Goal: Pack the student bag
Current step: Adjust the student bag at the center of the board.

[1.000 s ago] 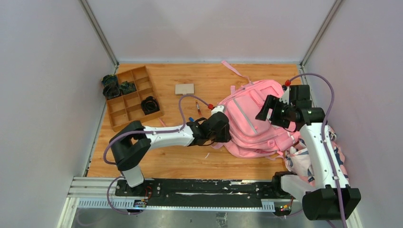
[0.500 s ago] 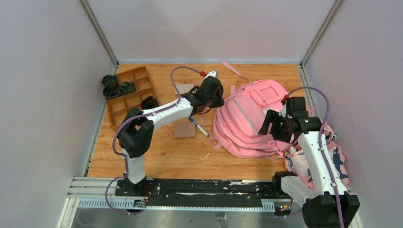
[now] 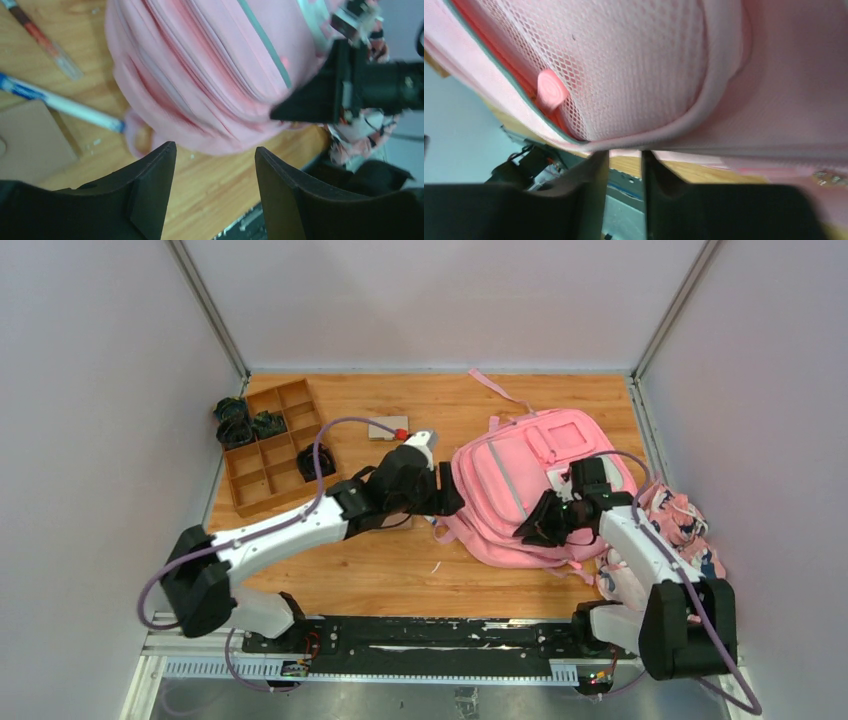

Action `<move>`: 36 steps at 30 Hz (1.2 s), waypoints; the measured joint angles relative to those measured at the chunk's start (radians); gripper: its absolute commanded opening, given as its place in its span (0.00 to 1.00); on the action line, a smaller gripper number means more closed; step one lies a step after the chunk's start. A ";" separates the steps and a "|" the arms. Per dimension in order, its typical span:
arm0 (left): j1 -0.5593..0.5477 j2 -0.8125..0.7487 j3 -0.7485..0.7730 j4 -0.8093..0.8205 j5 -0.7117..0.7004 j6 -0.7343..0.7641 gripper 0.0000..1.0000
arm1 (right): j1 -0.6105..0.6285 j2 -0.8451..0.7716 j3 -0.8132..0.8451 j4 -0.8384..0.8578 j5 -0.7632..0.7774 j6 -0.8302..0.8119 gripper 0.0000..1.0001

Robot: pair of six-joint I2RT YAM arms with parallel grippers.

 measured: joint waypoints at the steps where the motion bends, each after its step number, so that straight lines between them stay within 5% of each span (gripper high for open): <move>1: -0.016 -0.051 -0.034 -0.007 -0.005 -0.012 0.67 | 0.012 0.024 0.000 0.034 -0.017 0.028 0.05; 9: -0.081 -0.214 -0.152 -0.035 -0.039 -0.046 0.70 | 0.047 0.363 0.266 0.138 -0.067 0.035 0.01; 12: -0.101 -0.193 -0.111 -0.069 -0.056 -0.033 0.71 | 0.045 0.416 0.351 0.182 -0.056 -0.003 0.18; 14: -0.114 -0.183 -0.090 -0.071 -0.063 -0.025 0.73 | 0.043 0.367 0.343 0.185 -0.030 -0.029 0.30; 18: -0.140 -0.147 -0.078 -0.061 -0.074 -0.009 0.80 | 0.043 0.174 0.277 0.135 0.065 -0.096 0.36; 24: -0.219 -0.001 -0.022 -0.042 -0.093 0.019 0.70 | 0.039 -0.038 0.164 -0.013 0.274 -0.141 0.45; 28: -0.262 0.155 0.090 -0.018 -0.112 0.027 0.64 | 0.005 -0.075 0.109 -0.058 0.348 -0.150 0.54; 36: -0.302 0.462 0.373 0.007 -0.141 -0.022 0.63 | -0.212 -0.029 0.099 -0.079 0.251 -0.136 0.54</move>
